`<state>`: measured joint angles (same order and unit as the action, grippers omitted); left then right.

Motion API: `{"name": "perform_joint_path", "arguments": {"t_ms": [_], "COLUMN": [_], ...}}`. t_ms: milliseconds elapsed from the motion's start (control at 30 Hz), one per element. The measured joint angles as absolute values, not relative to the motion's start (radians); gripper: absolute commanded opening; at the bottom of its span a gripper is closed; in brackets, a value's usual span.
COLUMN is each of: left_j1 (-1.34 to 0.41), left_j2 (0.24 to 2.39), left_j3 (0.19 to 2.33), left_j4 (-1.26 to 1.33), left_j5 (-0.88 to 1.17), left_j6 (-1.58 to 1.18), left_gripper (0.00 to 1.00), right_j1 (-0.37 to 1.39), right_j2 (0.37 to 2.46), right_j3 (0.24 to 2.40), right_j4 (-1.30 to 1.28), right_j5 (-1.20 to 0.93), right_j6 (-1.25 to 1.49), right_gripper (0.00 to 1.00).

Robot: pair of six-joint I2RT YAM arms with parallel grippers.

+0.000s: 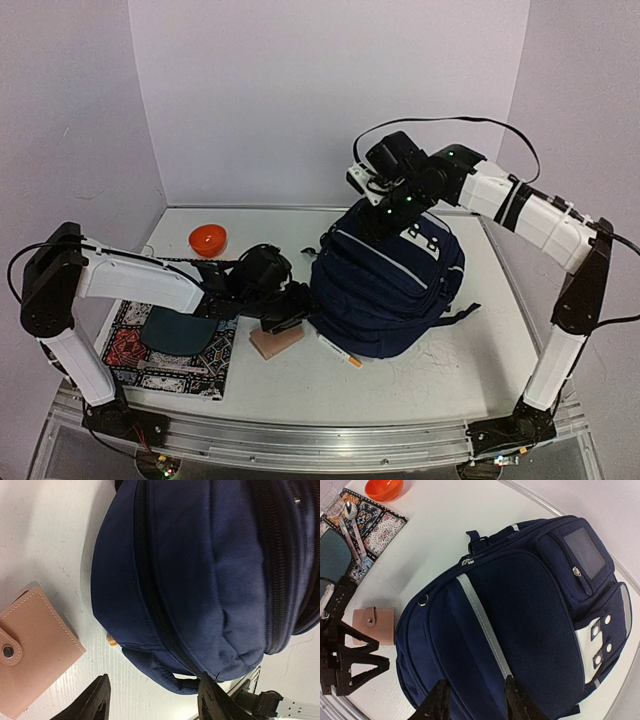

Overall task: Pack the student bag
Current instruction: Pick up the pen at the center of the board.

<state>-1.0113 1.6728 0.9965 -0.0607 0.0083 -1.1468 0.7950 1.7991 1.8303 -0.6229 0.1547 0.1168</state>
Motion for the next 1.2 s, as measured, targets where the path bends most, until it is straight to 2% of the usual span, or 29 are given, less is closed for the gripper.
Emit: {"name": "perform_joint_path", "arguments": {"t_ms": [300, 567, 933, 1200], "left_j1": [-1.032, -1.115, -1.166, -1.180], "left_j2": [1.723, 1.836, 2.001, 2.075], "left_j3": [1.000, 1.037, 1.236, 1.373], "left_j4": [-0.071, -0.094, -0.198, -0.335], "left_j5": [0.060, 0.046, -0.072, -0.140], "left_j6": [-1.133, -1.168, -1.270, -1.327], "left_gripper": [0.54, 0.53, 0.52, 0.44], "right_j1": [0.806, 0.806, 0.806, 0.806], "right_j2": [1.753, 1.696, 1.521, 1.435], "right_j3": [1.728, 1.637, 1.453, 1.350], "right_j4": [-0.624, -0.586, -0.457, -0.385], "right_j5": [0.219, 0.243, 0.260, 0.230], "right_j6": [0.157, 0.160, 0.159, 0.144], "right_gripper": [0.38, 0.47, 0.50, 0.51]}}
